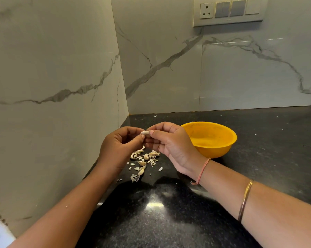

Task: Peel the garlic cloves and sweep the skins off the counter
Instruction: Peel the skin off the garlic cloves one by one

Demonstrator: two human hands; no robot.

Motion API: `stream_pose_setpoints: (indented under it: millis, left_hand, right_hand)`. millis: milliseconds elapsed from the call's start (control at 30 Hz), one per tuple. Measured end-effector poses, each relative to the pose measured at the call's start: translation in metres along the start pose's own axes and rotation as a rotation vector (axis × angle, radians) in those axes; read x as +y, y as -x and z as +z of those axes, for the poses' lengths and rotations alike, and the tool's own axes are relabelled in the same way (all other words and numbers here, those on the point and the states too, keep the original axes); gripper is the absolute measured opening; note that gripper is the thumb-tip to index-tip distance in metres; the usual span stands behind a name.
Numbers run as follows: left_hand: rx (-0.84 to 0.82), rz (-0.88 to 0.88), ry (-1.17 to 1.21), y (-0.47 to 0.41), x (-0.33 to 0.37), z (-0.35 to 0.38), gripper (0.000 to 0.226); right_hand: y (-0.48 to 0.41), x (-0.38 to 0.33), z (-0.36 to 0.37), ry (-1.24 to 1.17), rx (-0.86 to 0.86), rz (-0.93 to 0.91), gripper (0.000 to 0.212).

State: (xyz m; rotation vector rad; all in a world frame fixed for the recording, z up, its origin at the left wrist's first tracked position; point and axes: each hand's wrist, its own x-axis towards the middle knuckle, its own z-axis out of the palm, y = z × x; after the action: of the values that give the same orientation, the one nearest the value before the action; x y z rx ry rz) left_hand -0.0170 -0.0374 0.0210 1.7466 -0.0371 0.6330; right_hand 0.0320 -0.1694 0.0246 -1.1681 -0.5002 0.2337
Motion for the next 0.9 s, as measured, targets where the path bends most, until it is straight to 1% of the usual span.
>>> stream_pose_setpoints:
  millis: [133, 333, 500, 767, 900]
  left_hand:
    - [0.008, 0.01, 0.038, -0.0013, -0.0002, -0.0012, 0.02]
    - [0.014, -0.011, 0.091, -0.0007, 0.0022, 0.0003, 0.011]
    - [0.03, -0.032, 0.201, -0.0004, 0.0037, 0.0008, 0.012]
    - [0.008, -0.029, 0.213, -0.0011, 0.0031, 0.001, 0.017]
    - [0.007, -0.059, 0.223, -0.0017, 0.0016, 0.0006, 0.015]
  right_hand:
    - [0.0013, -0.0011, 0.0005, -0.008, -0.028, -0.021, 0.007]
    - [0.0022, 0.0006, 0.0001, 0.035, -0.028, -0.087, 0.009]
    - [0.003, 0.0021, 0.0006, 0.198, -0.009, -0.162, 0.012]
    - [0.0034, 0.0028, 0.0002, 0.313, -0.009, -0.254, 0.012]
    - [0.0002, 0.0081, 0.001, 0.535, 0.03, -0.365, 0.013]
